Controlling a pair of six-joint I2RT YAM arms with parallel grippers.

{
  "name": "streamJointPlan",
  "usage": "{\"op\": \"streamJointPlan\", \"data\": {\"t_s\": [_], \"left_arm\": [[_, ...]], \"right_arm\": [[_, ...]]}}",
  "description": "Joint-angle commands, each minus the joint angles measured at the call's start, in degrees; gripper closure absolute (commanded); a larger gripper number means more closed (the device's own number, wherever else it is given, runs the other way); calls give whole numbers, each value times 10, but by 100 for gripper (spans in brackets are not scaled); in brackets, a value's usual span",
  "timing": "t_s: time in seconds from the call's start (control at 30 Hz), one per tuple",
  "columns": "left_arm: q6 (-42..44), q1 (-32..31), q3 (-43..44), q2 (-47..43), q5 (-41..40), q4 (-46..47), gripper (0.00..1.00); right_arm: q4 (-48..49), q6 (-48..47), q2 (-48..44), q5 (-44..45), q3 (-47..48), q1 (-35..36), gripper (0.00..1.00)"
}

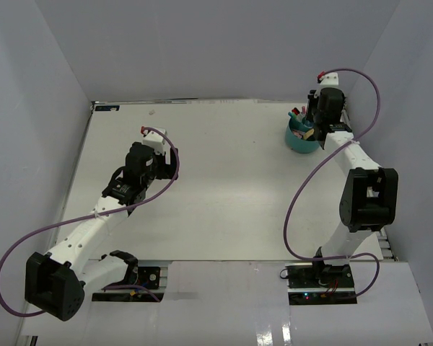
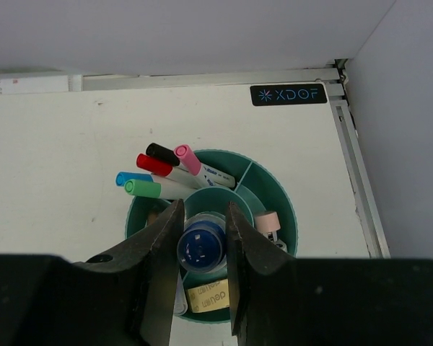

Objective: Sort the stationery into containers
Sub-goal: Place the stationery in the storage box, then reset both arms

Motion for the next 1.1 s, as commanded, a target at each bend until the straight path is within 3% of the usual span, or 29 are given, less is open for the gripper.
{"op": "streamJointPlan", "data": {"t_s": [0.0, 0.53, 0.6, 0.73, 0.87, 1.07], "left_arm": [[-4, 3, 13, -1, 8, -1, 2], [-3, 5, 13, 1, 11, 0, 2], [-4, 5, 14, 2, 13, -1, 2], [-5, 6, 14, -3, 17, -1, 2], [-6, 6, 14, -10, 17, -1, 2], [-9, 7, 15, -33, 17, -3, 2]], "right_arm": [[40, 3, -20, 4, 7, -4, 92], [46, 6, 46, -22, 14, -15, 68], [46, 6, 43, -22, 11, -16, 54], [42, -1, 13, -26, 5, -16, 24], [20, -7, -33, -25, 2, -17, 15], [-29, -2, -176, -25, -22, -17, 11]]}}
